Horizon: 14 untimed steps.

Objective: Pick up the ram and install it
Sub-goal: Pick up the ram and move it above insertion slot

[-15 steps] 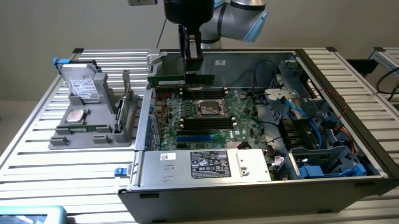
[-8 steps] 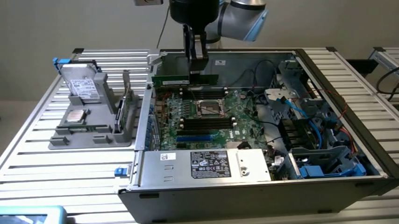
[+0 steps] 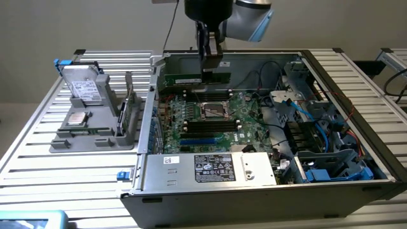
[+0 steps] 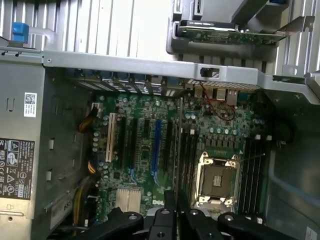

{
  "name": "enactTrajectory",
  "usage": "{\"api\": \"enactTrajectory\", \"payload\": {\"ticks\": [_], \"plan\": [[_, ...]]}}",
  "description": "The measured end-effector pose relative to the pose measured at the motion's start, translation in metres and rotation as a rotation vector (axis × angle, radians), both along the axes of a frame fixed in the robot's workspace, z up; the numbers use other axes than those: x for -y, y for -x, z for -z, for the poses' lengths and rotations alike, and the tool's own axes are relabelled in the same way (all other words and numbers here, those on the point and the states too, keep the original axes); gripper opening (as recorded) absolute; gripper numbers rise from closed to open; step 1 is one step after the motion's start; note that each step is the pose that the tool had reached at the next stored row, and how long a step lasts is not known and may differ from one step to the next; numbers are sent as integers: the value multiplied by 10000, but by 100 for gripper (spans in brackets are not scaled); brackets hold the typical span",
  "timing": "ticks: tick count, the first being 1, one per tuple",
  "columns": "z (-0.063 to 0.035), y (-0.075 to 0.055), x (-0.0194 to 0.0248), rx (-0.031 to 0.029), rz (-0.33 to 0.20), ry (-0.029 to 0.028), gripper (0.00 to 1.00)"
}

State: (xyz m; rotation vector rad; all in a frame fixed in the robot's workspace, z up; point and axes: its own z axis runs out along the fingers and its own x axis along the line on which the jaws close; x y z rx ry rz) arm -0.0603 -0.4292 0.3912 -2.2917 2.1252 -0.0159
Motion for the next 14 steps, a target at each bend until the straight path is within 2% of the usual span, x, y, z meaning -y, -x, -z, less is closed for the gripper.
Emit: {"api": "enactTrajectory", "payload": {"ticks": [3, 7, 14], "plan": [[8, -42, -19, 23, 21, -1, 14], [47, -119, -50, 24, 63, -1, 14], [127, -197, -166, 24, 82, 1, 14]]}}
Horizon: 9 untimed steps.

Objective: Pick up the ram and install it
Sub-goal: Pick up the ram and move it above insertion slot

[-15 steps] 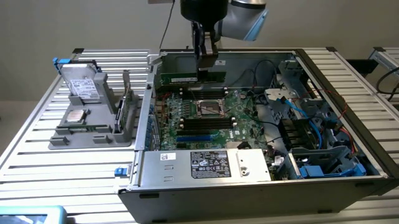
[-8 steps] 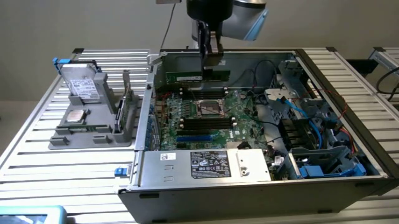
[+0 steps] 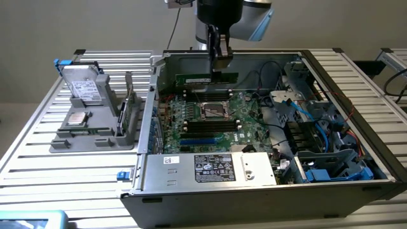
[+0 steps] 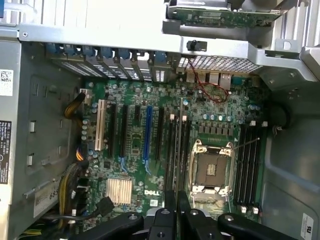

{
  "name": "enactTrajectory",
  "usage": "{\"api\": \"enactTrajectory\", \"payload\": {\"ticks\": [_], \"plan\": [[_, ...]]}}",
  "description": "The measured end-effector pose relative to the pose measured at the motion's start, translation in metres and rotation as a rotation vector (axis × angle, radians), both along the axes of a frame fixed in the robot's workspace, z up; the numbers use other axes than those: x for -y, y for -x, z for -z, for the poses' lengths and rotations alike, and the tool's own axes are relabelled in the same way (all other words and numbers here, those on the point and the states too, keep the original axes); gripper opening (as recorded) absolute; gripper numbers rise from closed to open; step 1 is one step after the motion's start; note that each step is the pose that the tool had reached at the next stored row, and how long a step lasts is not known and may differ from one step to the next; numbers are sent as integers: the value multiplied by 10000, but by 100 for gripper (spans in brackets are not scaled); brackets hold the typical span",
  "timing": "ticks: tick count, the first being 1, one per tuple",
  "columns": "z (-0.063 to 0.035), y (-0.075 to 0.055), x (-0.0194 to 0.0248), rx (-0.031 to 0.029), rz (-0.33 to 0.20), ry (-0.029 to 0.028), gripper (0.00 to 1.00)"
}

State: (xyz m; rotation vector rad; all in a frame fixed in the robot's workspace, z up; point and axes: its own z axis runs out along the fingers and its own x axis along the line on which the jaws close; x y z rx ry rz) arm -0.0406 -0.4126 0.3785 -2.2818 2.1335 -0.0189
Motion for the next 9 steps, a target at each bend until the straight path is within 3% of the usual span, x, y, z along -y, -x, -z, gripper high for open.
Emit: {"api": "enactTrajectory", "payload": {"ticks": [3, 9], "plan": [[24, -20, -44, 0, 4, -2, 14], [101, -32, -87, -1, 13, -49, 14]]}}
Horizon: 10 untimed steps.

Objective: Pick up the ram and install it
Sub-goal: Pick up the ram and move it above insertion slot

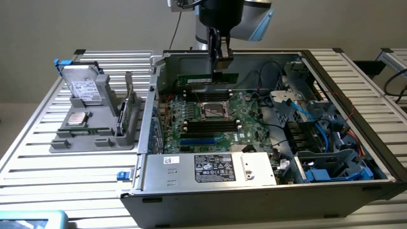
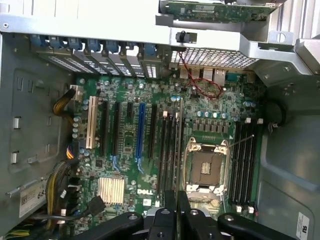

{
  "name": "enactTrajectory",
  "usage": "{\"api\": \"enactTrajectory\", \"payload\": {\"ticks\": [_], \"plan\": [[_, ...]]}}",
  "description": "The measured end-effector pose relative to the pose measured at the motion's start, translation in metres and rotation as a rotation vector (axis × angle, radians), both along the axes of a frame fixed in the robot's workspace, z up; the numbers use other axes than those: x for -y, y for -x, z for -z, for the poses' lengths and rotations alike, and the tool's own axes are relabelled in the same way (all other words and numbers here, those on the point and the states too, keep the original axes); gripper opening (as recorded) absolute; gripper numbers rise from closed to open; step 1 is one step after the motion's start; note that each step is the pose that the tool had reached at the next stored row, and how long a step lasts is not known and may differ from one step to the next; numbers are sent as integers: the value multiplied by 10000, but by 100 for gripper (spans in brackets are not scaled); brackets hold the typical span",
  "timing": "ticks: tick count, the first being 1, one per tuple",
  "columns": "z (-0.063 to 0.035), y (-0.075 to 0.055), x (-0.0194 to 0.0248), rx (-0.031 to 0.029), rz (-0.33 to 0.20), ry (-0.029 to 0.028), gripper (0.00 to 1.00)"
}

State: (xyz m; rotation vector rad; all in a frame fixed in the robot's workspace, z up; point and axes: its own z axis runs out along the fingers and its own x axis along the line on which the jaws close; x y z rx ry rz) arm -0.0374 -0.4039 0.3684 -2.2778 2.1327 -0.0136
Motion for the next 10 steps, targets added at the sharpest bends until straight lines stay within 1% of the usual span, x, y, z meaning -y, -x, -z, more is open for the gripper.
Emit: {"api": "enactTrajectory", "payload": {"ticks": [4, 10], "plan": [[71, -7, -33, -1, 4, -7, 14], [180, -85, -111, -1, 25, -7, 14]]}}
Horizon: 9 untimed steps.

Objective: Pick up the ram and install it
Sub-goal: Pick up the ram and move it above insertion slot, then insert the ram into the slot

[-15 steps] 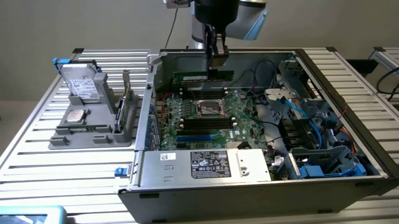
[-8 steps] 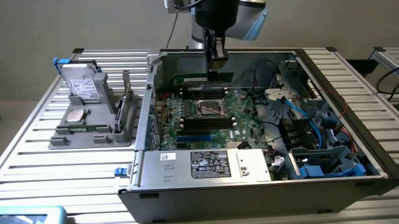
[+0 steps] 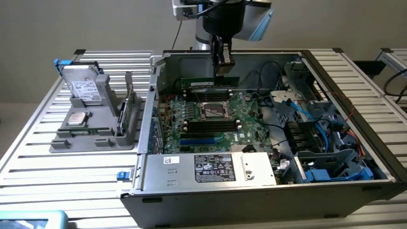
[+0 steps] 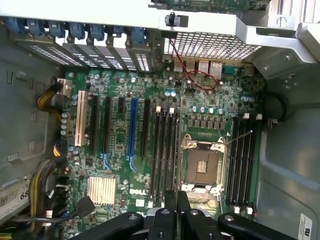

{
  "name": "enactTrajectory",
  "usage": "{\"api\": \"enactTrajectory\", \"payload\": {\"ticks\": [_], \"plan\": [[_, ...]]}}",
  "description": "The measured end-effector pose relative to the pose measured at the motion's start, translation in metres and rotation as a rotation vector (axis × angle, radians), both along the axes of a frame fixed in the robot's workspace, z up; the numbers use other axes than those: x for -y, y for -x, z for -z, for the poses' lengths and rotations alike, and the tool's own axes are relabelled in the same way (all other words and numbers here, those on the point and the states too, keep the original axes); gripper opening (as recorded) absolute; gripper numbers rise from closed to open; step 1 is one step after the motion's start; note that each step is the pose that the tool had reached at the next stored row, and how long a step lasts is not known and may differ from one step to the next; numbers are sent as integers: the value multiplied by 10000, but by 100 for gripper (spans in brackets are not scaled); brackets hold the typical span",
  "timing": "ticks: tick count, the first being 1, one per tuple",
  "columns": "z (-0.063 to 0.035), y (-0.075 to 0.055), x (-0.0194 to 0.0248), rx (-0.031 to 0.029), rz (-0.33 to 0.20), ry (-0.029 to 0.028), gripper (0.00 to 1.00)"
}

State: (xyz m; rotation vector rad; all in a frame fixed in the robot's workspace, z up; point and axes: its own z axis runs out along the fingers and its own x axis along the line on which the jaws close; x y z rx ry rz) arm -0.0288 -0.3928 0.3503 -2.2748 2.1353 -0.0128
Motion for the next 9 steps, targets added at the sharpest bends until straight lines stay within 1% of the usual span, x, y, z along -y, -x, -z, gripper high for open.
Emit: {"api": "enactTrajectory", "payload": {"ticks": [6, 8, 9], "plan": [[100, -17, -50, 1, 82, 4, 14], [127, -18, -60, 1, 108, 21, 14], [135, -18, -61, 0, 120, 44, 14]]}}
